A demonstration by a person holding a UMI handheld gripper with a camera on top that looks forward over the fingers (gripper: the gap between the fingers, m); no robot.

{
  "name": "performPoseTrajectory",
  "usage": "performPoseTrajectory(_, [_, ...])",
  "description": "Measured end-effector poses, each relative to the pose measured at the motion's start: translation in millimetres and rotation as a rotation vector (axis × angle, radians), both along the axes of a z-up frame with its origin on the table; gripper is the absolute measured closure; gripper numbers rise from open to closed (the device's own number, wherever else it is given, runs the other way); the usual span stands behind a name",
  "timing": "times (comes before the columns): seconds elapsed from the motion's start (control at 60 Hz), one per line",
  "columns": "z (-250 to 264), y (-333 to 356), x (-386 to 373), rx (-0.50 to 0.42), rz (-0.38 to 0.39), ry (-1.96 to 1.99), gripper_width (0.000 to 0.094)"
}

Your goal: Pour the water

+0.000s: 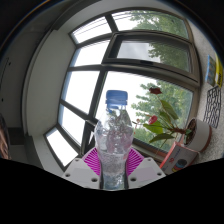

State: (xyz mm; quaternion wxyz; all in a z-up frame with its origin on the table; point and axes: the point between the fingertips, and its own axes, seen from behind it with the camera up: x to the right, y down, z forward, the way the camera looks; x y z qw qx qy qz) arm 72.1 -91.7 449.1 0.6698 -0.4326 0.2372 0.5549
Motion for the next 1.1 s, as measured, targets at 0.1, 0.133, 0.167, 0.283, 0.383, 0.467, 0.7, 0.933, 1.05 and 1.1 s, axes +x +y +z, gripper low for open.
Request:
performPoseTrajectory(0.1, [18.5, -8.4, 39.6, 0.031, -0.25, -0.358, 0.0666])
performPoseTrajectory(0.133, [19.1, -10.5, 53.5, 0.028, -0.329, -0.473, 0.0667])
performPoseTrajectory(0.167, [11.9, -11.9, 69.0, 0.017, -0.402, -0.586, 0.0667])
performPoseTrajectory(0.283, [-22.2, -5.1, 111.3, -0.063, -0.588, -0.899, 0.0665])
performPoseTrajectory(0.383, [-87.9, 12.2, 142.5, -0.178, -0.633, -1.084, 0.0665])
performPoseTrajectory(0.467, [-158.6, 27.5, 159.9, -0.277, -0.609, -1.193, 0.0666])
performPoseTrajectory(0.7, [-332.9, 53.5, 181.7, -0.476, -0.473, -1.395, 0.0665])
performPoseTrajectory(0.933, [-360.1, 56.8, 189.9, -0.496, -0.472, -1.284, 0.0562])
performPoseTrajectory(1.05, [-365.7, 56.8, 194.3, -0.541, -0.47, -1.305, 0.0388])
performPoseTrajectory(1.1, [-373.1, 55.0, 199.8, -0.596, -0.461, -1.336, 0.0195])
